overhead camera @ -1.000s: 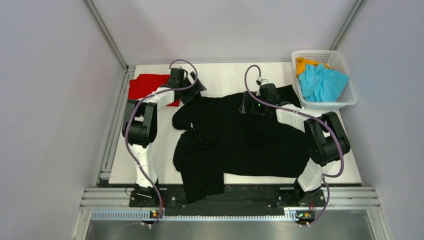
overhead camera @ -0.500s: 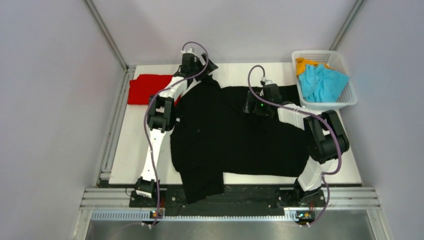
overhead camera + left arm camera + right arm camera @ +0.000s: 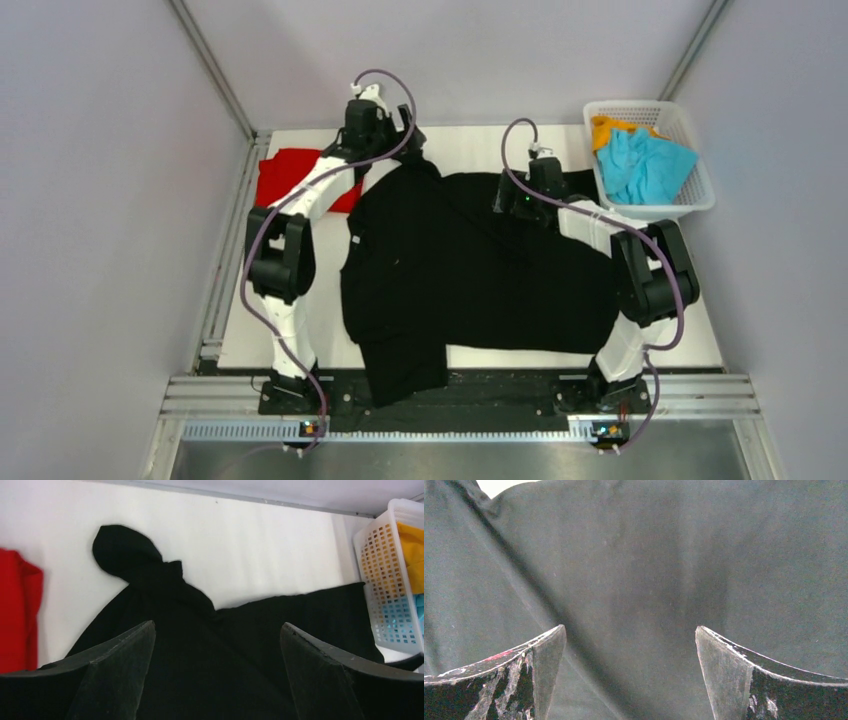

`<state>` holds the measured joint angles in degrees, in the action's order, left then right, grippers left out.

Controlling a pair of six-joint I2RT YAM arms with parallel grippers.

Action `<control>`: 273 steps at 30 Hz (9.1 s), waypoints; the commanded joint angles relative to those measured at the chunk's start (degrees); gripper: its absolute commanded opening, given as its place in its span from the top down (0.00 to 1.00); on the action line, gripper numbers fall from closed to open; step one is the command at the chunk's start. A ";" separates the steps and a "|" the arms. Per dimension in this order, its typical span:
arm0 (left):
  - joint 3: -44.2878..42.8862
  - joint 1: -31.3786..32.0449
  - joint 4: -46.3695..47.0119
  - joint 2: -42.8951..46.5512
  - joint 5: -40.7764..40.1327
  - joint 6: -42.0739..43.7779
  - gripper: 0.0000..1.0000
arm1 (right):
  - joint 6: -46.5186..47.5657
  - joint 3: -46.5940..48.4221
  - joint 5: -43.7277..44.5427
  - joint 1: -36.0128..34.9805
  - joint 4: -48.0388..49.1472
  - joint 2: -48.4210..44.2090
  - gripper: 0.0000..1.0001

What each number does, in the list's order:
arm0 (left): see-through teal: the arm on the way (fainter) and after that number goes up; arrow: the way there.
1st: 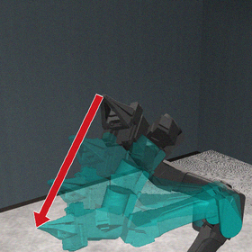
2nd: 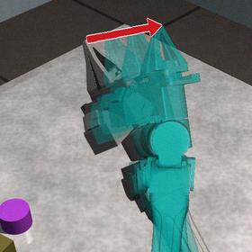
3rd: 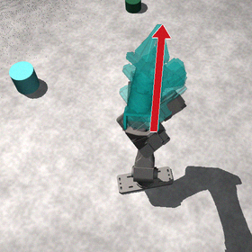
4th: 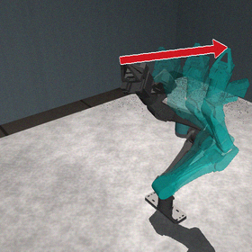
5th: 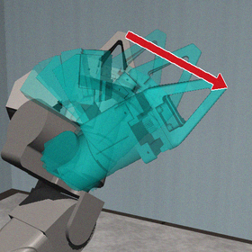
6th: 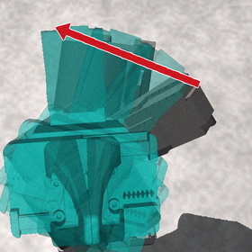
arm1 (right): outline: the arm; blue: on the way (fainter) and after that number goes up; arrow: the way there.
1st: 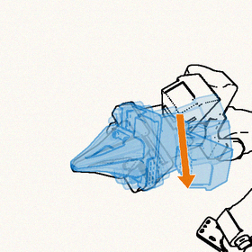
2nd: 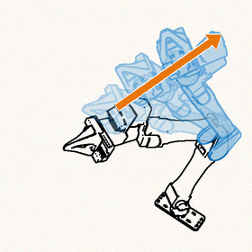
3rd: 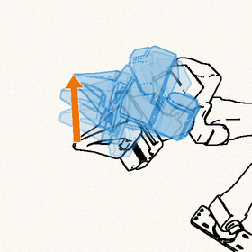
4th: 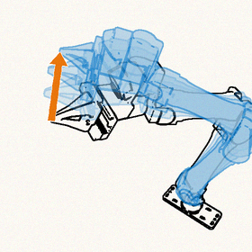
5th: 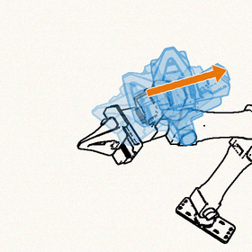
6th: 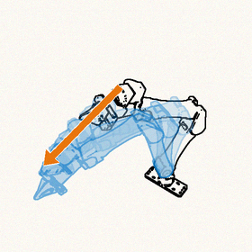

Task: Fold and stack the t-shirts
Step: Flatten out the tshirt, then grab the side of the flattened tshirt closest away from the robot with both arms, then fold the flattened tshirt in 1/3 of the way

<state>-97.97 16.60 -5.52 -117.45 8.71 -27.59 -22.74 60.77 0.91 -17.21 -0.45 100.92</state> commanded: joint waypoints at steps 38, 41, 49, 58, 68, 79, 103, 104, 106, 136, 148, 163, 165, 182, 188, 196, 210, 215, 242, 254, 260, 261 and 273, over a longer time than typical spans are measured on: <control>26.17 -4.09 1.04 2.13 2.89 -7.54 0.01 | 14.34 74.17 -21.92 -9.16 -1.44 54.36 0.73; 27.45 -4.45 1.08 2.50 2.65 -7.55 0.01 | 12.25 73.92 -19.90 -9.07 2.03 54.40 0.85; 30.27 -5.52 1.56 4.00 2.18 -7.91 0.01 | 6.97 72.99 -10.33 -7.73 6.21 52.87 1.00; 30.67 -5.61 2.78 4.24 4.24 -8.37 0.01 | 4.91 62.64 1.66 -6.75 6.10 47.79 0.85; 26.89 -5.61 1.37 6.31 3.91 -8.99 0.01 | 9.92 68.59 3.75 -6.52 -2.14 42.28 0.22; 21.86 -5.32 -7.80 12.18 -3.73 -8.07 0.01 | 7.09 29.17 6.35 -2.29 -2.65 13.88 0.01; -3.09 -7.23 -11.31 -15.54 5.42 -10.07 0.01 | -5.76 40.82 1.22 11.43 -9.56 36.31 0.04; -4.67 -7.62 -12.16 -16.67 5.50 -10.28 0.01 | -6.76 42.19 0.66 11.83 -10.01 37.29 0.04; -7.69 -8.17 -13.55 -18.92 5.60 -10.64 0.01 | -7.82 46.32 -0.56 12.55 -11.68 39.35 0.04; -21.10 -4.93 -10.04 -7.41 7.36 -8.88 0.01 | 10.40 48.88 4.13 7.61 -17.16 19.55 0.01; 36.15 12.39 -11.19 37.91 -12.28 -5.60 0.01 | -4.38 -9.17 7.20 2.82 -6.44 -29.82 0.01; 54.84 44.71 -32.97 48.81 -17.70 -15.83 0.04 | -8.83 -27.30 10.59 3.28 -12.59 -53.46 0.01; 57.07 46.61 -33.49 49.34 -13.31 -16.44 0.04 | -8.47 -25.80 11.93 3.27 -16.30 -52.46 0.01; 65.06 48.97 -30.83 46.80 -12.40 -25.85 0.41 | -8.10 -26.67 13.25 3.26 -15.38 -51.34 0.01; 62.82 48.97 -29.86 43.20 -14.65 -26.95 0.78 | -8.26 -26.74 13.75 3.29 -15.47 -51.10 0.01; 60.02 48.89 -29.10 45.19 -16.31 -25.96 1.00 | -8.98 -25.87 14.53 3.42 -19.05 -53.27 0.01; 60.70 39.86 -16.02 51.31 -14.63 -16.11 1.00 | -13.47 -27.33 10.29 28.05 -34.49 -56.19 0.01; 63.01 35.95 -14.35 55.61 -12.57 -15.12 1.00 | -17.90 -30.31 10.96 28.19 -34.04 -54.82 0.03; 64.71 33.40 -22.89 64.30 -16.77 -17.23 1.00 | -23.77 -43.85 11.74 28.20 -13.69 -49.89 0.63; 63.32 33.42 -34.68 70.10 -9.35 -19.60 1.00 | -18.74 -41.03 11.36 28.20 -18.13 -57.32 1.00; 64.72 34.05 -38.22 76.49 1.48 -25.01 1.00 | -20.24 -37.89 8.34 28.19 -29.94 -63.09 1.00; 65.41 34.56 -38.84 77.68 1.86 -26.62 1.00 | -20.74 -37.65 8.35 28.20 -31.38 -63.98 1.00; 71.92 42.24 -42.53 91.80 0.33 -40.58 1.00 | -27.81 -38.81 5.54 28.06 -38.82 -74.85 1.00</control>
<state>-27.83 58.26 -47.44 -27.49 8.56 -63.57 -48.25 20.60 7.18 10.52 -36.53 28.82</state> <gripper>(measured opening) 0.015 0.003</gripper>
